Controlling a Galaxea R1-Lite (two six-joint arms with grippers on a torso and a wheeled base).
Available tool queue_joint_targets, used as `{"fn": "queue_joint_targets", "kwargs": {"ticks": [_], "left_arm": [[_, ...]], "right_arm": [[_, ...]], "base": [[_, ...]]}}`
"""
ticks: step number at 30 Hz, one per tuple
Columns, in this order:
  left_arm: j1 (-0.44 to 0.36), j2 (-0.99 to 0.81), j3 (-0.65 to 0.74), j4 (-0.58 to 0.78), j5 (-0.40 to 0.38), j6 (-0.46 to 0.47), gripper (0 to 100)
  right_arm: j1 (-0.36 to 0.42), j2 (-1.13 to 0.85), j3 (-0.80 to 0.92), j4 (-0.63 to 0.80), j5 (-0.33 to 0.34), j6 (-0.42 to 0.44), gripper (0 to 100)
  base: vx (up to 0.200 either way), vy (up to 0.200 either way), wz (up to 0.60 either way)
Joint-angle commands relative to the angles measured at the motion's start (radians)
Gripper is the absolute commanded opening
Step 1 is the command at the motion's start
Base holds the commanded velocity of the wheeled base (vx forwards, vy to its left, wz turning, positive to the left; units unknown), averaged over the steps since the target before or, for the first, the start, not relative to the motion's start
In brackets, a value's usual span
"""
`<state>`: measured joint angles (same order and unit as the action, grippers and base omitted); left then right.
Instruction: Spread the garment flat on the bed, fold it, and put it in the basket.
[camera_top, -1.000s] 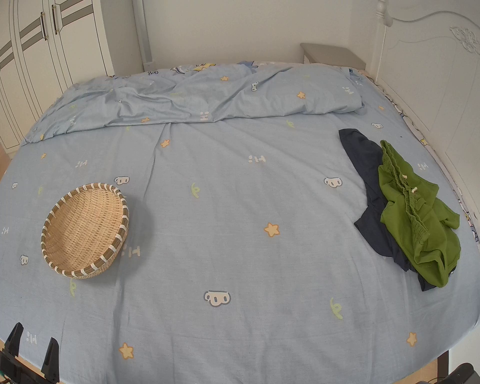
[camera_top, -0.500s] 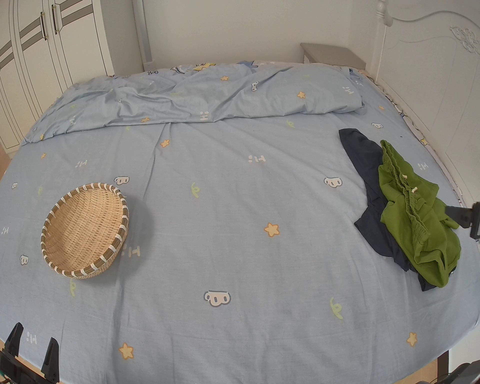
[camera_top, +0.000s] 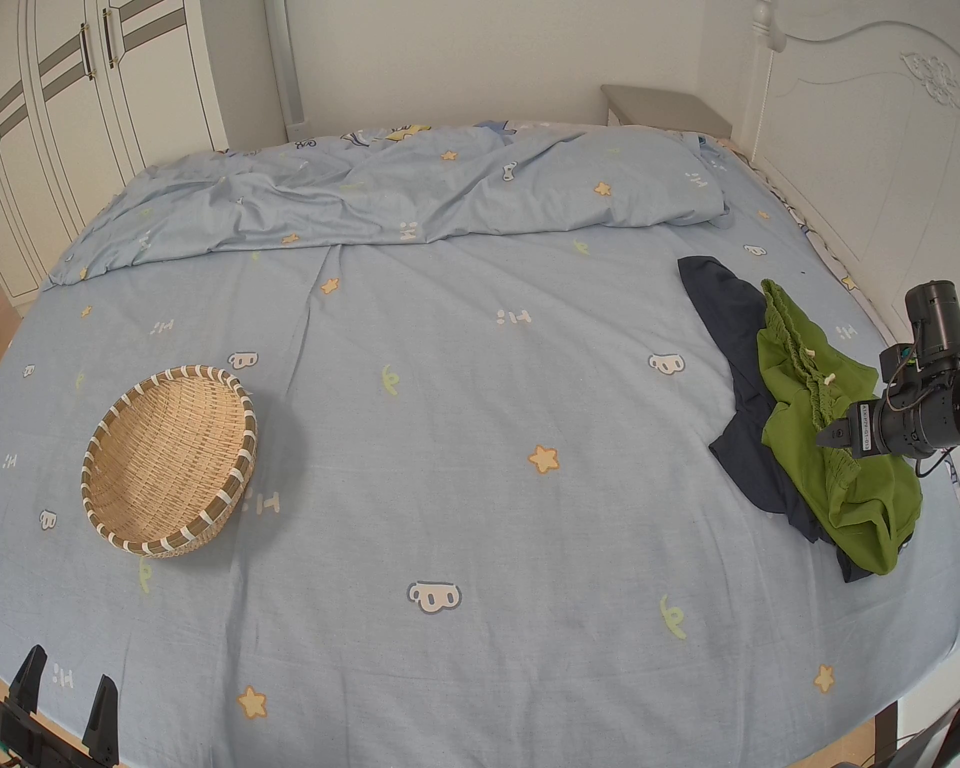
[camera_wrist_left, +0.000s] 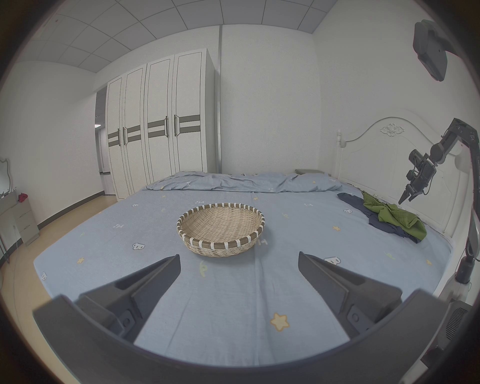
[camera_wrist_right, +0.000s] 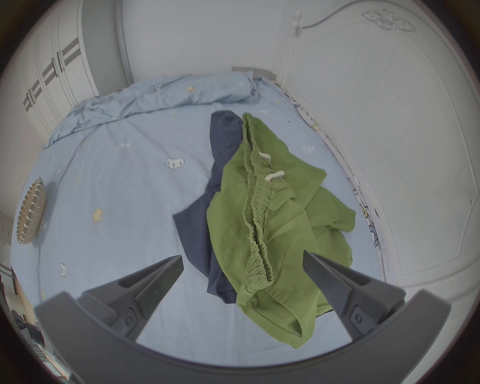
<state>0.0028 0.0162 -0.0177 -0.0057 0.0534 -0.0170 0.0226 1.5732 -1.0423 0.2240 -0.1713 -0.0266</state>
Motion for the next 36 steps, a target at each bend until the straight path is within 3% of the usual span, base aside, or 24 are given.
{"fn": "queue_joint_targets", "kwargs": {"ticks": [1, 22, 26, 27, 36], "left_arm": [[0.0, -0.016, 0.018, 0.0, 0.0, 0.0, 100], [0.0, -0.016, 0.018, 0.0, 0.0, 0.0, 100], [0.0, -0.016, 0.018, 0.0, 0.0, 0.0, 100], [0.0, -0.016, 0.018, 0.0, 0.0, -0.001, 100], [0.0, -0.016, 0.018, 0.0, 0.0, 0.0, 100]], "right_arm": [[-0.009, 0.044, 0.001, 0.0, 0.001, -0.001, 100], [-0.061, 0.149, 0.004, -0.026, 0.007, -0.003, 100], [-0.069, 0.156, 0.001, -0.028, 0.044, -0.003, 100], [-0.07, 0.157, 0.002, -0.028, 0.044, -0.003, 0], [-0.07, 0.203, 0.004, -0.028, 0.045, 0.001, 0]], "base": [[0.0, 0.0, 0.0], [0.0, 0.0, 0.0], [0.0, 0.0, 0.0], [0.0, 0.0, 0.0], [0.0, 0.0, 0.0]]}}
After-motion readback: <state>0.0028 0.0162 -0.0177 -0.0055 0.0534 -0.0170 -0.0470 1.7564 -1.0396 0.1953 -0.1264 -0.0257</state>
